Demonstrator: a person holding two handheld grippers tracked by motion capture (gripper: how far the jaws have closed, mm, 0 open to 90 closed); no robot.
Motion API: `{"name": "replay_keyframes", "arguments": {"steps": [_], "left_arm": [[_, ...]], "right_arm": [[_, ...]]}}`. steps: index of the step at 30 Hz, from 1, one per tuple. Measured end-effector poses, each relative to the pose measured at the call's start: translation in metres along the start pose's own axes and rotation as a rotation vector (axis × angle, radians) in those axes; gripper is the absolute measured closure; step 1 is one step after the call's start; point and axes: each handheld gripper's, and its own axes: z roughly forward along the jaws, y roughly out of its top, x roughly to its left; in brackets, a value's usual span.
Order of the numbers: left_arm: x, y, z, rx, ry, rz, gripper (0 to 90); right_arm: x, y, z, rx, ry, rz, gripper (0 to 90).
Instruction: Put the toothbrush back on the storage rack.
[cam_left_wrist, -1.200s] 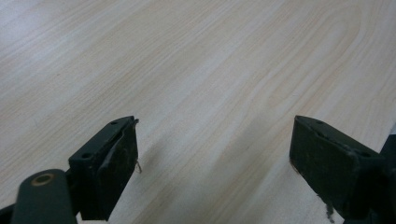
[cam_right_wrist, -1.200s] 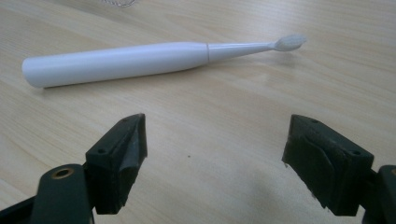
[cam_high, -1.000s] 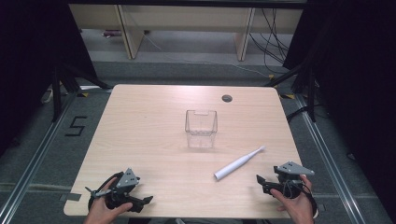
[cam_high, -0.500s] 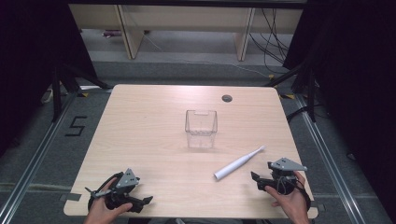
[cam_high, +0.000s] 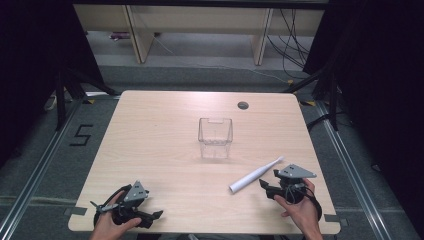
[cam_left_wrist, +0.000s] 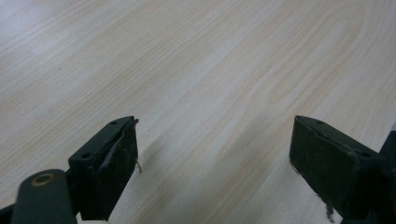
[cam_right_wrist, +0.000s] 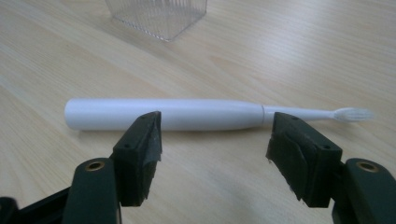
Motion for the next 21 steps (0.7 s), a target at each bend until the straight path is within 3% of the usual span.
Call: {"name": "replay_keyframes", "arguments": {"steps": [1,2,4,10,11,12,14,16,18,20,21], "left_arm": [[0.0,0.0,0.0,0.0,-0.001,0.0,15.1],[0.0,0.0,0.0,0.0,0.0,-0.003,15.1],[0.0,0.0,0.0,0.001,-0.001,-0.002,15.1],[0.001,0.0,0.0,0.003,0.003,-0.002,15.1],[0.001,0.0,0.0,0.002,0.003,-0.002,15.1],[0.001,0.0,0.0,-0.002,0.002,-0.007,15.1],[0.001,0.0,0.0,-0.004,0.003,-0.015,15.1],[0.001,0.0,0.0,-0.006,0.005,-0.018,15.1],[0.001,0.001,0.0,-0.008,0.004,-0.018,15.1],[0.001,0.001,0.0,-0.009,0.005,-0.018,15.1],[0.001,0.001,0.0,-0.008,0.006,-0.021,15.1]], "right_arm": [[0.002,0.001,0.001,-0.005,0.01,0.02,37.7],[0.001,0.002,0.002,-0.01,0.002,-0.007,38.5],[0.005,0.004,0.003,0.003,0.018,0.024,40.8],[0.005,0.009,0.008,0.005,0.042,-0.007,47.0],[0.006,0.01,0.008,0.004,0.031,0.005,47.8],[0.009,0.01,0.007,0.022,0.033,0.048,49.0],[0.005,0.012,0.011,0.003,0.062,-0.004,53.0],[0.01,0.014,0.011,0.002,0.04,0.012,57.5],[0.009,0.017,0.014,0.0,0.053,-0.02,63.0],[0.014,0.018,0.015,0.019,0.055,0.011,67.4],[0.014,0.019,0.018,0.012,0.065,-0.009,69.7]]}}
